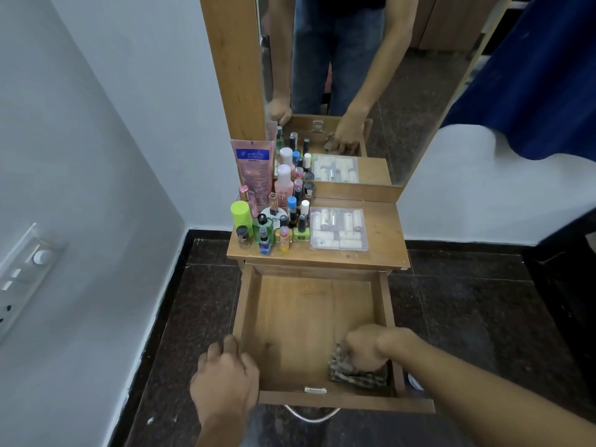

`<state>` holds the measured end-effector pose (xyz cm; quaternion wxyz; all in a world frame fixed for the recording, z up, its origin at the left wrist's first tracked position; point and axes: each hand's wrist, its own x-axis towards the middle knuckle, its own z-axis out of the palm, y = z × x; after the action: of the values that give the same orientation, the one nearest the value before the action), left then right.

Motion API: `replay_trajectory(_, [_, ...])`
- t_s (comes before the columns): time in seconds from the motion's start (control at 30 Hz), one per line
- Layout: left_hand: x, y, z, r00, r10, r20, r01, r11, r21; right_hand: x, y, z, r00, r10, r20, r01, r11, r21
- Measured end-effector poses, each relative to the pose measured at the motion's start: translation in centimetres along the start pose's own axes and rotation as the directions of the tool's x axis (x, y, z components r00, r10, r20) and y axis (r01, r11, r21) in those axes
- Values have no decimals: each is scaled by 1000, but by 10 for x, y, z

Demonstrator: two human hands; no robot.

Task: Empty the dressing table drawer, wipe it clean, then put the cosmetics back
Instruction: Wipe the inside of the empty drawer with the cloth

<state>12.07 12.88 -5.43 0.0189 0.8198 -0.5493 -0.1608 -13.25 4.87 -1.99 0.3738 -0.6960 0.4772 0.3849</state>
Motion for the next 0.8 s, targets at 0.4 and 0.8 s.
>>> replay_trajectory(0.4, [3,0,-1,1000,7,8,-7,1000,26,-16,23,12,915,-182,-360,293,-314,903])
replay_trajectory(0.8, [-1,7,-6,1000,-28,14,28,999,22,21,-14,32,635,174,-753,53,962,268])
